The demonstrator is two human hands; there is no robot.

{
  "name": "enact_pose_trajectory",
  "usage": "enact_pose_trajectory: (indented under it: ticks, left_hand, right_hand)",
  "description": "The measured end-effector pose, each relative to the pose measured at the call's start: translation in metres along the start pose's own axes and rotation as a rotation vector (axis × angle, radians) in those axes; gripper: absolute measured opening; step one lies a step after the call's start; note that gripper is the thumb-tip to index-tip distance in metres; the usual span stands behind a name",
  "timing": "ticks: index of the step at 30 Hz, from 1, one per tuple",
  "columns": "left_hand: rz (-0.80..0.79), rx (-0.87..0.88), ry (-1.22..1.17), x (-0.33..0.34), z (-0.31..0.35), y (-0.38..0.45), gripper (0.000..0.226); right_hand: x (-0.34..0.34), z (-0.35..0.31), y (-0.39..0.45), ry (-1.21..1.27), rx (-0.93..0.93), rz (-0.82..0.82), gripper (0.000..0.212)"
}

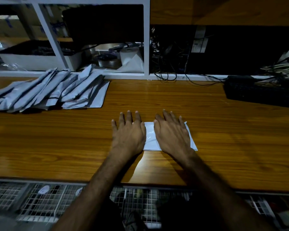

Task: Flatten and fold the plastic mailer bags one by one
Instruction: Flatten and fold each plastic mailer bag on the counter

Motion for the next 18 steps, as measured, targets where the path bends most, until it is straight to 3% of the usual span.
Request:
enact_pose_trajectory:
  ticks: [7,18]
  left_hand:
    - [-0.006,-0.021,-0.052,0.001,-0.009,-0.003,0.063]
    - [-0.034,-0.056,-0.091,0.000,-0.025,-0.007,0.062]
  right_hand:
    - [-0.003,0.014,-0.005,0.018,0.046,-0.027,0.056]
    - [-0.014,0.060,-0.011,0.019,0.163,-0.039,0.054]
Point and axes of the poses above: each hand's wrist, its own y-axis towards the middle knuckle, its own x-axis out of the palm, z = x × y, the point moved 5 cm from there along y, towards the middle knuckle, and after that the axes turned 10 degrees about y, right-handed, at the moved point
